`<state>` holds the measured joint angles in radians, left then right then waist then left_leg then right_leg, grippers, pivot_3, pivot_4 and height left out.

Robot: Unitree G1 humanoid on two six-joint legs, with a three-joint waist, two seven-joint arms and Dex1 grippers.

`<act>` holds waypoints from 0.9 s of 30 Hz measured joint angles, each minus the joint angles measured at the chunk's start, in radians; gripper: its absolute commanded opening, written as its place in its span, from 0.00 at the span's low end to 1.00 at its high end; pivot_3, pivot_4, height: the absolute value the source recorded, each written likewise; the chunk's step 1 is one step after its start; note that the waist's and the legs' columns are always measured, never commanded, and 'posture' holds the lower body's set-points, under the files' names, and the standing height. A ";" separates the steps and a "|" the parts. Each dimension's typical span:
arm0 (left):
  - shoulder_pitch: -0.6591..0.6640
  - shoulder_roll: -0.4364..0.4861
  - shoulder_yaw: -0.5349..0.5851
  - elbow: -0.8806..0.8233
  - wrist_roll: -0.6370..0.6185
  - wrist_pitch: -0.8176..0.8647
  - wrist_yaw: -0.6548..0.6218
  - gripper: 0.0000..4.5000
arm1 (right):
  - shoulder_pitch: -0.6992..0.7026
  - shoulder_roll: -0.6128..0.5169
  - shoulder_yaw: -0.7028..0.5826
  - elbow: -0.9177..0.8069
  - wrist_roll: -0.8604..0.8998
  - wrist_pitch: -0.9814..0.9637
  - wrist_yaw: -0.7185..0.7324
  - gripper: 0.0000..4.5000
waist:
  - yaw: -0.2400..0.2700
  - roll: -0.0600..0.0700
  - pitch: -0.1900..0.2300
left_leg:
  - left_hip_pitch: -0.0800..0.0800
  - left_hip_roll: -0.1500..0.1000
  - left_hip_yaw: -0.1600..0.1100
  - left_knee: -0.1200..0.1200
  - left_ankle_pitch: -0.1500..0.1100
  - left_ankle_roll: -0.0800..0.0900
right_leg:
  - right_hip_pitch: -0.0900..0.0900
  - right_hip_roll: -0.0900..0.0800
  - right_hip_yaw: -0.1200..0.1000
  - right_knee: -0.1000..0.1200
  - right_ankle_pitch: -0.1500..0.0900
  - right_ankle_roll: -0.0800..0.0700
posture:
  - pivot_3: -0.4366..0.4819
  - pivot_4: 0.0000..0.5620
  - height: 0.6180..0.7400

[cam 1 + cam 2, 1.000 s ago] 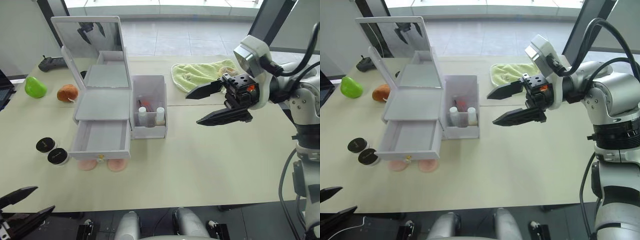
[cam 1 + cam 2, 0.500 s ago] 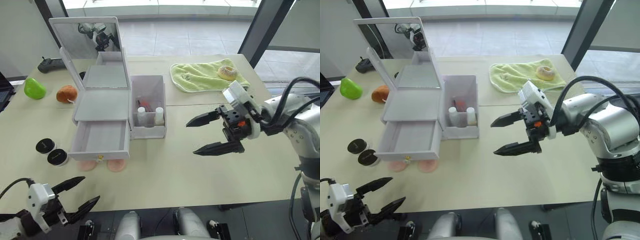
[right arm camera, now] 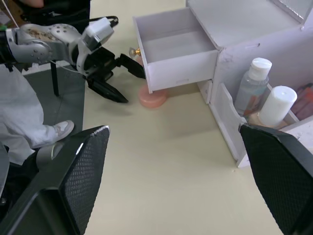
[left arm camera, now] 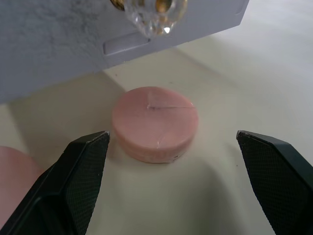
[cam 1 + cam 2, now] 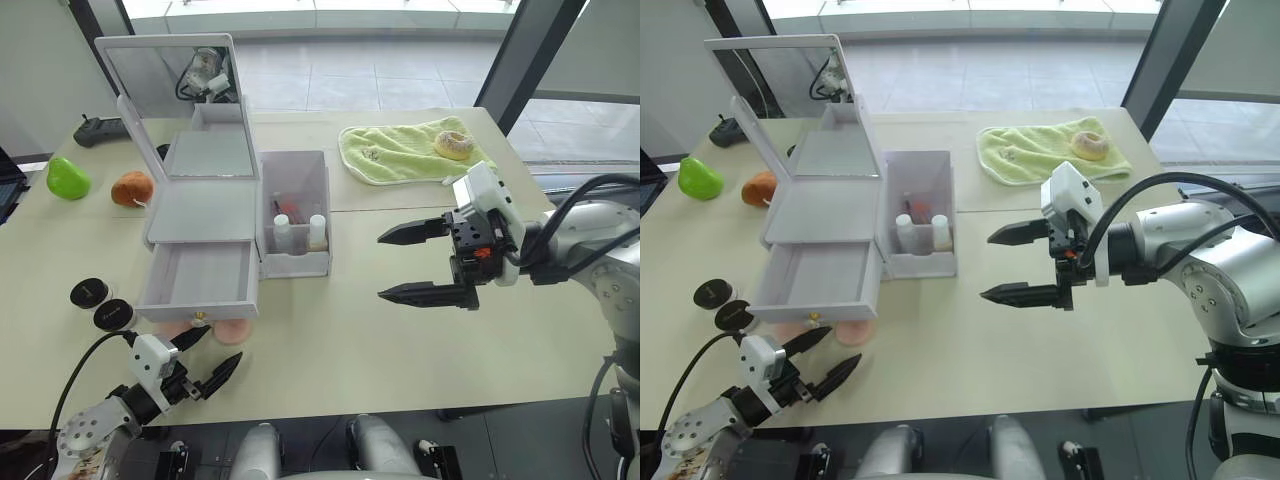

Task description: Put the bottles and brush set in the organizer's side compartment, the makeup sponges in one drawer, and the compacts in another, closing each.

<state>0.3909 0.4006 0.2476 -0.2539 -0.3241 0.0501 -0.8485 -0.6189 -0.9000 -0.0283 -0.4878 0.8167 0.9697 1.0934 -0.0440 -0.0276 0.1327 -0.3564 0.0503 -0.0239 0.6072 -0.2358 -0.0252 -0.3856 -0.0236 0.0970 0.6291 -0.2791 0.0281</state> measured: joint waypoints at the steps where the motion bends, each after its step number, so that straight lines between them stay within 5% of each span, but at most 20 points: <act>1: -0.008 -0.003 -0.015 0.010 0.014 -0.003 0.016 0.99 | 0.000 0.000 0.000 -0.004 0.007 0.002 -0.009 1.00 | 0.001 0.000 0.000 | 0.000 0.000 0.000 0.000 0.000 0.000 | 0.000 0.000 0.000 0.000 0.000 0.000 | 0.48 0.27 1.00; 19: -0.120 -0.021 -0.104 0.091 0.089 -0.038 0.169 0.99 | -0.050 0.032 0.003 -0.005 0.070 0.024 -0.096 1.00 | 0.005 0.006 -0.003 | 0.000 -0.001 0.000 0.000 0.000 0.000 | 0.001 -0.001 0.000 0.000 0.001 0.001 | 0.48 0.27 1.00; 25: -0.120 -0.033 -0.120 0.084 0.091 -0.023 0.208 0.67 | -0.054 0.053 0.003 -0.004 0.071 0.025 -0.133 1.00 | 0.004 0.007 -0.004 | -0.001 -0.001 0.000 0.001 0.000 0.000 | 0.001 -0.001 0.001 0.000 0.000 0.002 | 0.48 0.27 1.00; 27: -0.104 -0.032 -0.116 0.072 0.087 -0.022 0.212 0.65 | -0.054 0.056 0.003 -0.004 0.072 0.025 -0.138 1.00 | 0.002 0.007 -0.004 | -0.001 -0.001 0.000 0.000 0.000 0.000 | 0.001 -0.001 0.001 0.000 0.000 0.002 | 0.48 0.27 1.00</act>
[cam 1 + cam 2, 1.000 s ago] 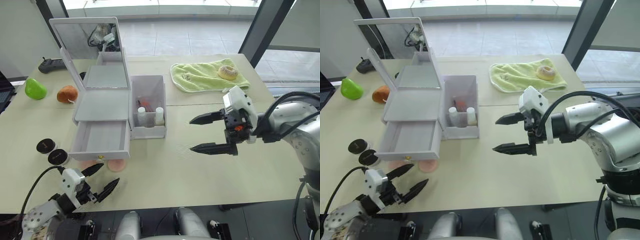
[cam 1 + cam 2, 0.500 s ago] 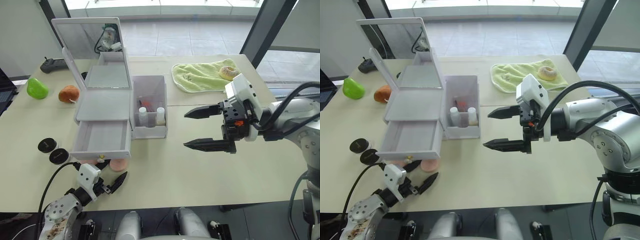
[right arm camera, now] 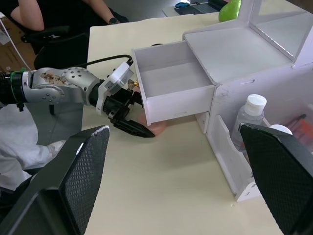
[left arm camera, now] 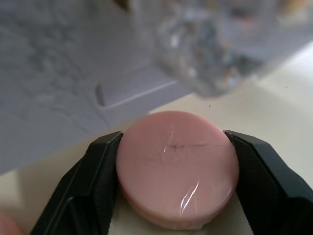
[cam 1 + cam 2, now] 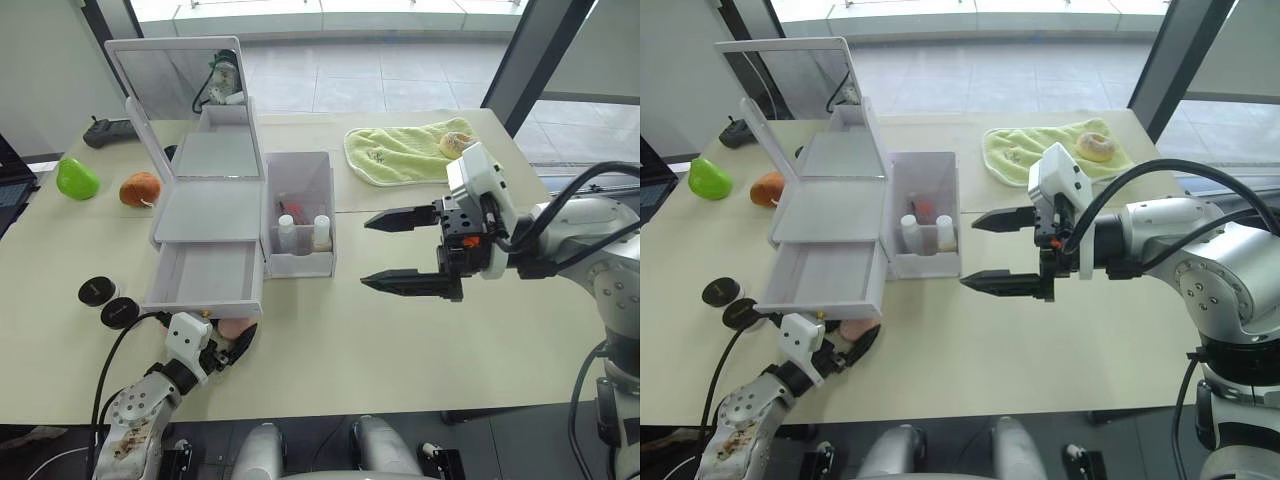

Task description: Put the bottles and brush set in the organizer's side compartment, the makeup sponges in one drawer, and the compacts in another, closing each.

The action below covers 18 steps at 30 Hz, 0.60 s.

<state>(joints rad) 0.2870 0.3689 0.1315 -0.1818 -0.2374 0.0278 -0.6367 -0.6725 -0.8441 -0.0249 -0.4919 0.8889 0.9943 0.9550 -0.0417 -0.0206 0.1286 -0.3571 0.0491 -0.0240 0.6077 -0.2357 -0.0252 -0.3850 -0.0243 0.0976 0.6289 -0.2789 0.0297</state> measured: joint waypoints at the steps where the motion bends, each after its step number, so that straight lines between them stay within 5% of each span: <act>1: 0.009 0.002 0.002 -0.003 -0.003 -0.001 0.000 0.65 | 0.000 0.002 0.000 0.000 0.000 0.000 -0.002 1.00 | -0.001 0.000 0.000 | 0.000 0.000 0.000 0.000 0.000 0.000 | 0.000 0.000 0.000 0.000 0.000 0.000 | 0.48 0.27 1.00; 18: 0.458 0.110 0.199 -0.188 -0.199 -0.068 -0.194 0.65 | -0.112 0.048 0.101 0.107 -0.015 -0.027 0.144 1.00 | -0.022 -0.006 0.005 | 0.002 0.003 0.000 -0.003 -0.001 0.001 | -0.003 0.000 -0.001 -0.001 -0.006 -0.009 | 0.48 0.27 1.00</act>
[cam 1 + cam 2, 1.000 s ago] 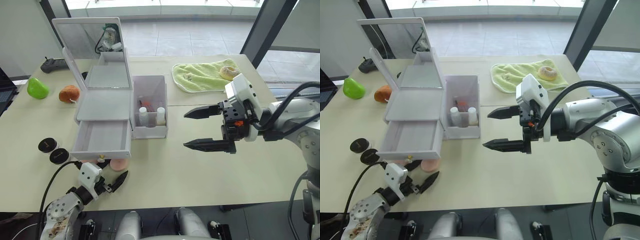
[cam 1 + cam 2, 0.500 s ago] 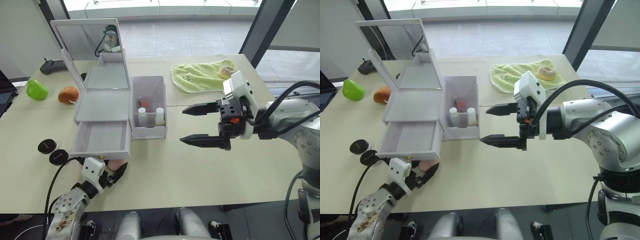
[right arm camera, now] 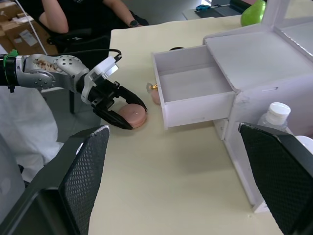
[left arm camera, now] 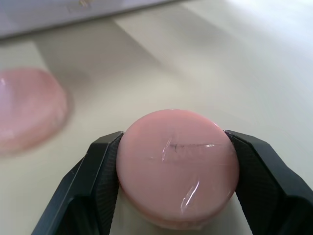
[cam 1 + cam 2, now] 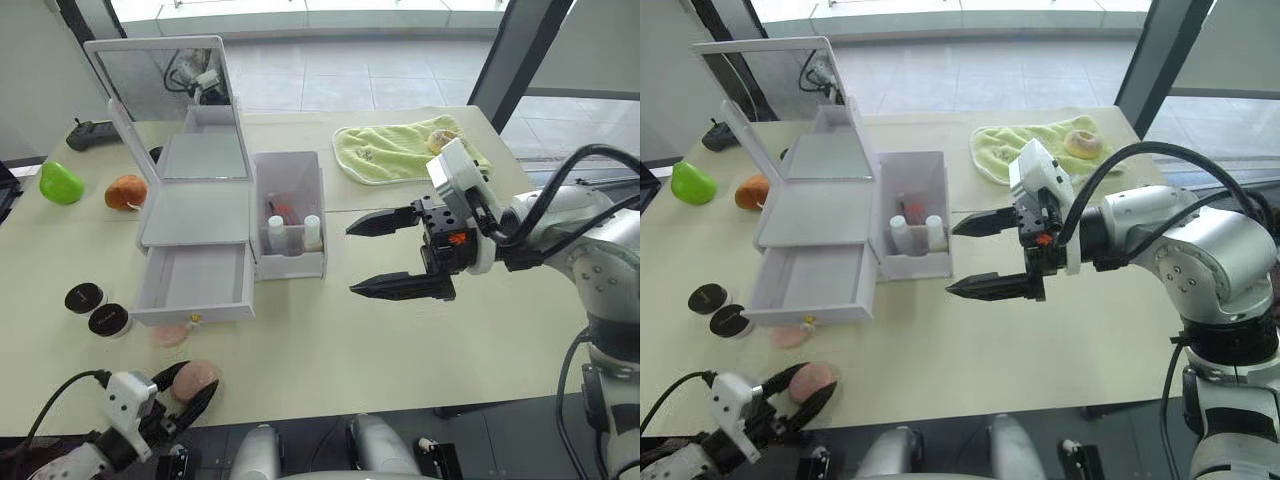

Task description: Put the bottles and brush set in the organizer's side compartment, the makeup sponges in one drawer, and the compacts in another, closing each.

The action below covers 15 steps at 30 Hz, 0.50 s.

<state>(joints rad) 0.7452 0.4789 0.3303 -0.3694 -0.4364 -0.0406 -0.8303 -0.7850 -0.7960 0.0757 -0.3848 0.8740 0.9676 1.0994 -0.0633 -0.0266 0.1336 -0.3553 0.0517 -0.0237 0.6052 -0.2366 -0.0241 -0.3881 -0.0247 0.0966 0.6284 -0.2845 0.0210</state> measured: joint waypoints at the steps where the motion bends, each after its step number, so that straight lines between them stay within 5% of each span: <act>1: 0.029 0.001 0.026 -0.020 -0.016 -0.008 -0.014 0.65 | -0.022 0.006 0.014 0.028 -0.005 -0.002 0.025 1.00 | 0.003 -0.001 0.001 | 0.000 0.000 0.000 0.000 0.000 0.000 | -0.001 0.000 -0.001 0.000 0.000 0.000 | 0.48 0.27 1.00; 11: 0.143 0.177 0.461 -0.101 -0.358 0.160 -0.160 0.65 | -0.123 0.059 0.080 0.216 -0.092 -0.094 0.186 1.00 | 0.021 -0.003 0.006 | -0.001 0.000 0.000 0.000 0.000 0.000 | -0.004 -0.003 -0.003 -0.002 -0.001 -0.001 | 0.48 0.27 1.00; 15: 0.120 0.351 0.665 -0.110 -0.536 0.319 -0.217 0.65 | -0.139 0.065 0.079 0.248 -0.108 -0.110 0.214 1.00 | 0.022 -0.002 0.006 | 0.000 0.000 0.000 0.000 0.000 0.000 | -0.004 -0.003 -0.003 -0.002 -0.001 -0.001 | 0.48 0.27 1.00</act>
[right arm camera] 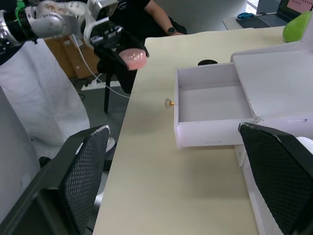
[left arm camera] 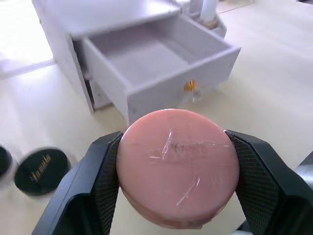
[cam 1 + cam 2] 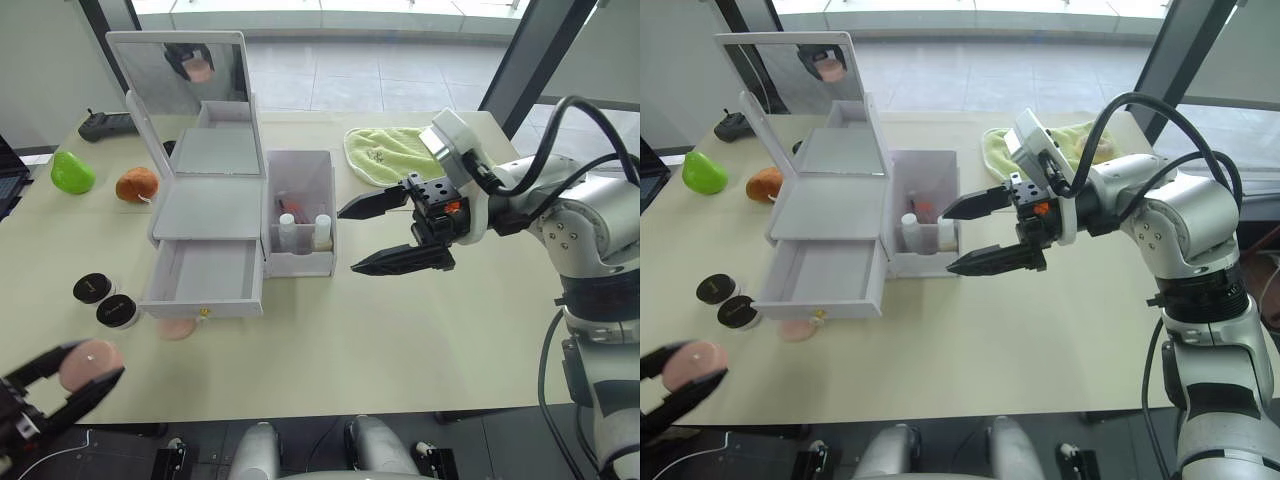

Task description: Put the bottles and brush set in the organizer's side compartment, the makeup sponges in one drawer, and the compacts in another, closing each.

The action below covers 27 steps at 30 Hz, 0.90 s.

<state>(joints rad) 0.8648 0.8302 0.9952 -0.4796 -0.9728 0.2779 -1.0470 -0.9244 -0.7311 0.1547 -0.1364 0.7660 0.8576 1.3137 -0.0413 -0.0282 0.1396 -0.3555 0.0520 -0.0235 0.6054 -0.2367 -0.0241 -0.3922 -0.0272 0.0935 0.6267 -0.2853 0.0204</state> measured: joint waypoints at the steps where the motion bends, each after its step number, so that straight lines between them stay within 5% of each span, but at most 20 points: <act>1: -0.025 0.044 0.027 -0.001 -0.024 0.036 -0.008 0.65 | -0.001 0.002 -0.002 0.000 0.000 -0.001 0.001 1.00 | -0.001 0.001 0.000 | 0.000 0.000 0.000 0.000 0.000 0.000 | 0.001 0.000 0.000 0.000 0.000 0.000 | 0.48 0.27 1.00; 6: -0.224 0.237 0.009 0.014 -0.057 0.170 -0.022 0.65 | 0.011 0.005 -0.026 -0.033 0.015 0.020 -0.023 1.00 | -0.003 0.003 0.001 | 0.001 -0.001 0.000 0.000 0.000 0.000 | 0.001 0.001 0.001 0.001 0.000 0.000 | 0.48 0.27 1.00; 14: -0.537 0.401 -0.219 0.184 0.031 0.232 -0.115 0.65 | 0.092 -0.080 -0.140 -0.110 0.092 0.106 -0.066 1.00 | -0.002 0.005 0.003 | 0.001 -0.001 0.000 -0.001 0.000 0.000 | 0.001 0.003 0.001 0.001 0.001 -0.001 | 0.48 0.27 1.00; 27: -1.006 0.349 -0.723 0.338 0.273 0.156 -0.203 0.65 | 0.207 -0.109 -0.247 -0.266 0.213 0.177 -0.244 1.00 | -0.004 0.002 0.001 | -0.001 -0.001 0.000 -0.001 0.000 0.000 | 0.004 0.003 0.002 0.002 0.005 0.006 | 0.48 0.27 1.00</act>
<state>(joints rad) -0.1408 1.1796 0.2720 -0.1418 -0.7003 0.4335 -1.2504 -0.7173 -0.8402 -0.0922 -0.4023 0.9789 1.0347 1.0699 -0.0453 -0.0259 0.1403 -0.3562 0.0511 -0.0233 0.6040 -0.2366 -0.0239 -0.3885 -0.0241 0.0958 0.6284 -0.2807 0.0263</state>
